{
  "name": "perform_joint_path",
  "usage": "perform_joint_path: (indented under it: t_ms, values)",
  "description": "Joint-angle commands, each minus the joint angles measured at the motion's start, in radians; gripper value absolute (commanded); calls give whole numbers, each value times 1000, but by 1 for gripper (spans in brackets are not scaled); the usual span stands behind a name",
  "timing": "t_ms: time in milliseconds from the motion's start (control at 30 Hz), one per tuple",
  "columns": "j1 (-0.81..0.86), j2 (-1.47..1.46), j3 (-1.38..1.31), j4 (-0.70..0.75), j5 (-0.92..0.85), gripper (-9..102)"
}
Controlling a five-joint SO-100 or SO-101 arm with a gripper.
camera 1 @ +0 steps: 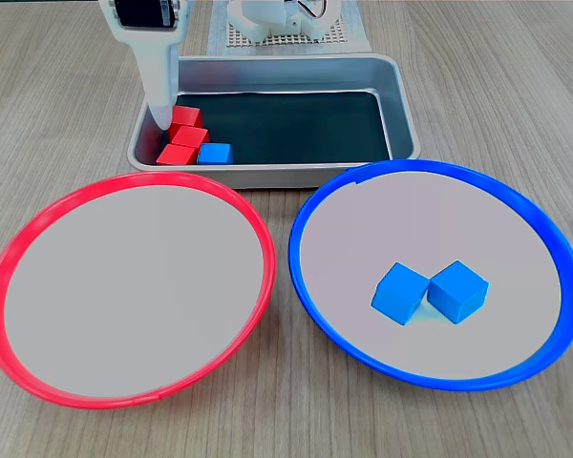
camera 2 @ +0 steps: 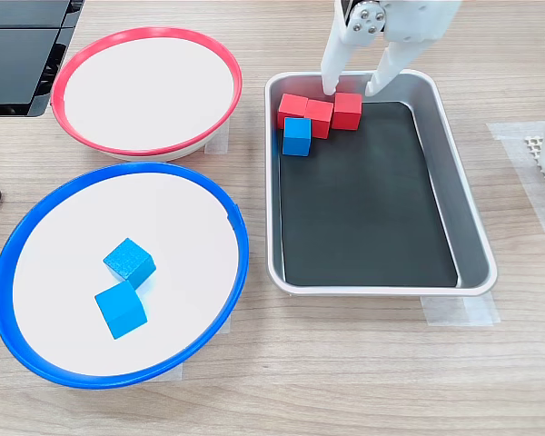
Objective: Move six blocks tray to matching dishes
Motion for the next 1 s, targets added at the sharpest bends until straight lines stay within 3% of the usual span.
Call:
perform_joint_path:
  t_ms: [0, 133, 667, 967]
  values:
    - [9, 5, -41, 64, -28, 16]
    - [5, 8, -51, 94, -20, 16]
    - [-58, 2, 61, -14, 17, 16]
    - [-94, 5, 49, 15, -18, 0]
